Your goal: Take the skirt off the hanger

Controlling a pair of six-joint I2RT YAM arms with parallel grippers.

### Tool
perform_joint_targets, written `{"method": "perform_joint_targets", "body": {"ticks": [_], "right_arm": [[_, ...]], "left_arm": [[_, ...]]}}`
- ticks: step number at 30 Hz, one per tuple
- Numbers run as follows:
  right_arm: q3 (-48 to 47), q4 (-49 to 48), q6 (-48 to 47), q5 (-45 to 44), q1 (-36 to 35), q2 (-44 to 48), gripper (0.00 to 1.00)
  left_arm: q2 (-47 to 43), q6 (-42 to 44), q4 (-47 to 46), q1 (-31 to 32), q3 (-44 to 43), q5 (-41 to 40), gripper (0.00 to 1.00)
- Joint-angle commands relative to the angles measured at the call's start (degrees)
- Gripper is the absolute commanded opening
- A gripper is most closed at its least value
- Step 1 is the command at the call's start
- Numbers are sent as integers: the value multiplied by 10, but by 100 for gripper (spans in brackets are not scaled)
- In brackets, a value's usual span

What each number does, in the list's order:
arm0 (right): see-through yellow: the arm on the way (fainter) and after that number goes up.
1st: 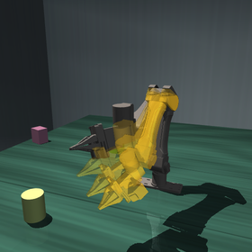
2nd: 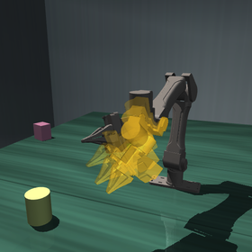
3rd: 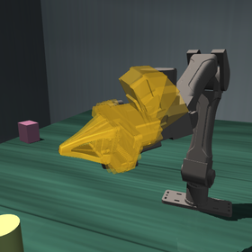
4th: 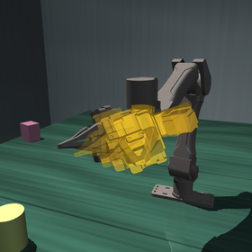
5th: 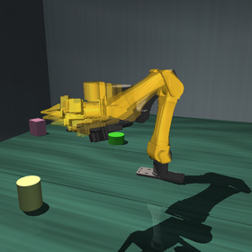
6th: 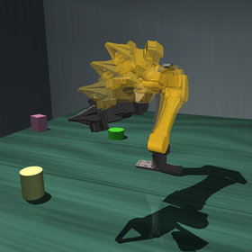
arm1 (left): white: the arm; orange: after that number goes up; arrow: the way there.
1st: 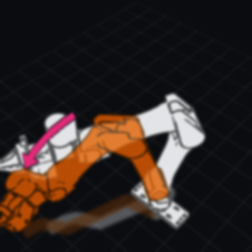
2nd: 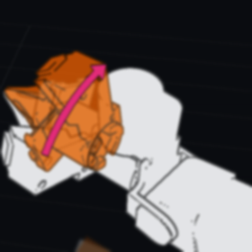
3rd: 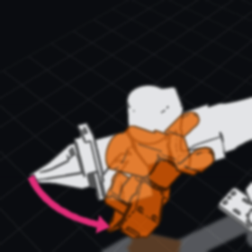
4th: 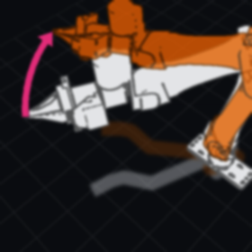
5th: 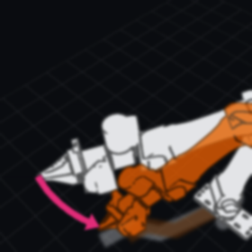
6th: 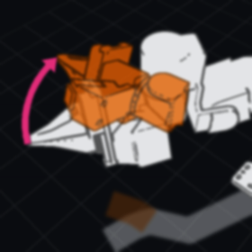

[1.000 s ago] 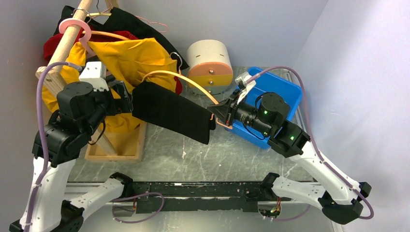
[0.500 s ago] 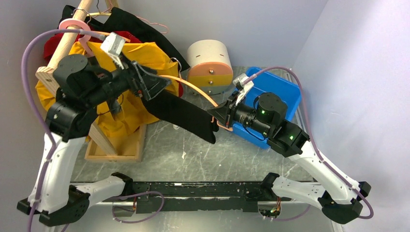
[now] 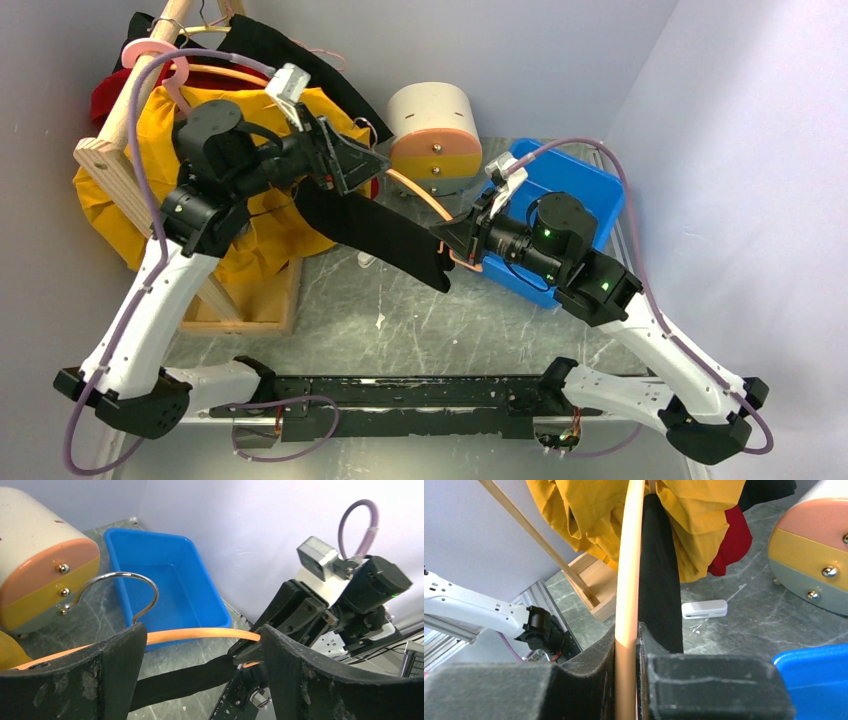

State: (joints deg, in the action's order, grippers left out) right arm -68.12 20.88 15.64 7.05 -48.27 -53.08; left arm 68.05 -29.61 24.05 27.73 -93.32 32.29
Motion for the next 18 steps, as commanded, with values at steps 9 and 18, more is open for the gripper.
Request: {"method": "perform_joint_targets", "body": {"ticks": [9,18], "right_arm": [[-10,-51,0,-9,3,27,0],[-7,-45,0,-12,2,39,0]], "left_arm": [[23,21,-13,41,30,-161,80],[48,-2,-46,41,34,-128,71]]}}
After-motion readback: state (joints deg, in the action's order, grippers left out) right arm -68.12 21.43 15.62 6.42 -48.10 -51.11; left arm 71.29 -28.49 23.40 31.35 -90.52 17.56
